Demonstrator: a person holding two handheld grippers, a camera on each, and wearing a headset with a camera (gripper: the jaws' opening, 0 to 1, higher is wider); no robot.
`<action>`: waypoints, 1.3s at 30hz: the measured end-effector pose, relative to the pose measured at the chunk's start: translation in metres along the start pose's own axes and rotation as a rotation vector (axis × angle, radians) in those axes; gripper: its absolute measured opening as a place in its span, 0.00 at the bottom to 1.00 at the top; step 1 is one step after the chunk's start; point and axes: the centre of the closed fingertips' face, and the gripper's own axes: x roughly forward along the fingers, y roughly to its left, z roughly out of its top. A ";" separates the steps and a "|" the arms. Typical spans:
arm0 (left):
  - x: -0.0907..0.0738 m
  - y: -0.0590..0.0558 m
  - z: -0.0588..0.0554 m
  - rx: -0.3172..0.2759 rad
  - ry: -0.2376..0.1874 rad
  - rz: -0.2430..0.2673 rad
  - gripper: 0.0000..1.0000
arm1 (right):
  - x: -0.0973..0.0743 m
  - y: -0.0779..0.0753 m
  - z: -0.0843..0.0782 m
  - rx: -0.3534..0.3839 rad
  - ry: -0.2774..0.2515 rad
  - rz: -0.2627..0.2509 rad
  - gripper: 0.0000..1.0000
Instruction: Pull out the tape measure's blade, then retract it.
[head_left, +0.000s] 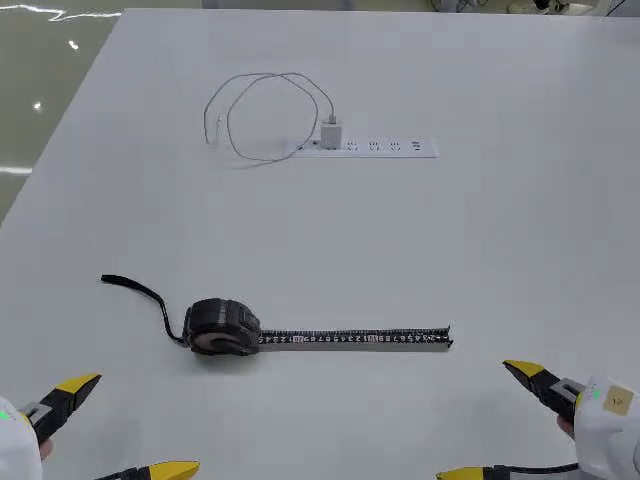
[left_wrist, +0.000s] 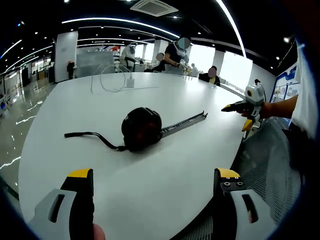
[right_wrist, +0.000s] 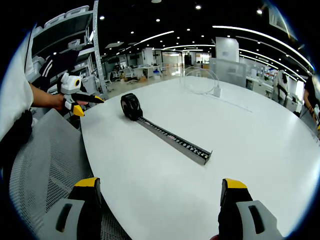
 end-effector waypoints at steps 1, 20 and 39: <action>0.000 0.000 0.000 -0.001 -0.001 0.001 0.99 | 0.000 0.000 0.000 0.000 0.001 0.001 0.99; -0.006 0.001 -0.009 0.009 0.018 0.007 0.99 | -0.007 0.004 -0.010 0.020 0.001 -0.016 0.99; -0.006 0.001 -0.008 0.000 0.018 0.007 0.99 | -0.005 0.006 -0.010 0.020 0.006 -0.004 0.99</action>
